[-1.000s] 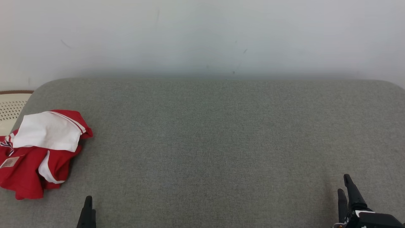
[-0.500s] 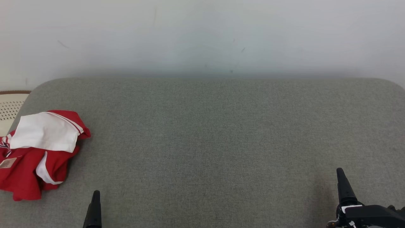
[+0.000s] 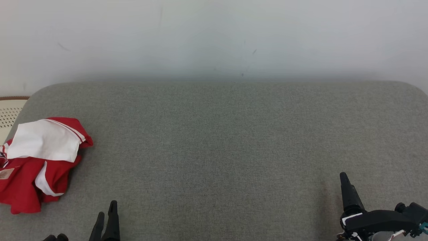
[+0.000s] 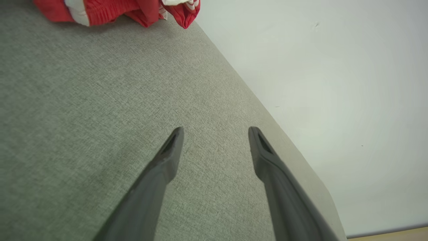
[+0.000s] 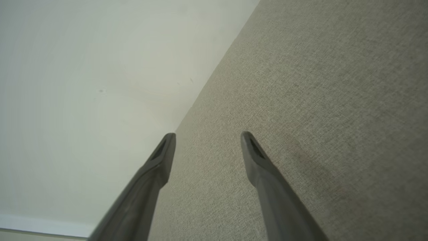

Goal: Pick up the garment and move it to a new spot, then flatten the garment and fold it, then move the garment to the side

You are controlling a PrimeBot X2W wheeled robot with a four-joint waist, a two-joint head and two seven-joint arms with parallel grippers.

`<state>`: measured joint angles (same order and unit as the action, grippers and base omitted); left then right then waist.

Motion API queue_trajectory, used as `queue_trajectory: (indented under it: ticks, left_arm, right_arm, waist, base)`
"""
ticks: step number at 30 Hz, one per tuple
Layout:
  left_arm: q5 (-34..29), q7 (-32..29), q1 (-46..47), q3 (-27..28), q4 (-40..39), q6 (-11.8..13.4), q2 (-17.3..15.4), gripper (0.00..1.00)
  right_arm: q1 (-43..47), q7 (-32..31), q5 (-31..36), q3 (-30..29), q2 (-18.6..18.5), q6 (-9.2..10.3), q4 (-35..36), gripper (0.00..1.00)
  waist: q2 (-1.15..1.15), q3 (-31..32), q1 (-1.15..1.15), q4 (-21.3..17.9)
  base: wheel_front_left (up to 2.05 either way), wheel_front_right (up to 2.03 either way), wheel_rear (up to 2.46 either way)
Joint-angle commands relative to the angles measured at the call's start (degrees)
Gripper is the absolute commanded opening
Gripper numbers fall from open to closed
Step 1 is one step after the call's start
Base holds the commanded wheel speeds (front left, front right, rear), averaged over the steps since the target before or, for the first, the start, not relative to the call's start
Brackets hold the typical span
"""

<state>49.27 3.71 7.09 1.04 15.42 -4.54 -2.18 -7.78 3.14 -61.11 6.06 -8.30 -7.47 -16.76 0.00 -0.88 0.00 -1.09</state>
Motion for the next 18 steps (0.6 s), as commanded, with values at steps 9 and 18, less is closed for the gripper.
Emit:
queue_trajectory:
  ticks: [9,18]
  left_arm:
    - [-9.46,2.17,1.01,-1.59,-0.57,2.2,-1.1,1.0]
    - [-16.35,3.79,1.17,-2.88,-0.76,4.57,-1.53,1.0]
  right_arm:
    - [-2.09,2.23,7.68,2.93,-1.77,-0.02,-0.3,1.0]
    - [-2.67,3.98,14.02,4.81,-2.59,-0.02,-1.0,1.0]
  waist:
    - [0.0,-0.08,0.0,-0.35]
    - [0.0,-0.25,0.0,-0.65]
  base:
    - [0.0,0.0,0.0]
    - [0.0,0.0,0.0]
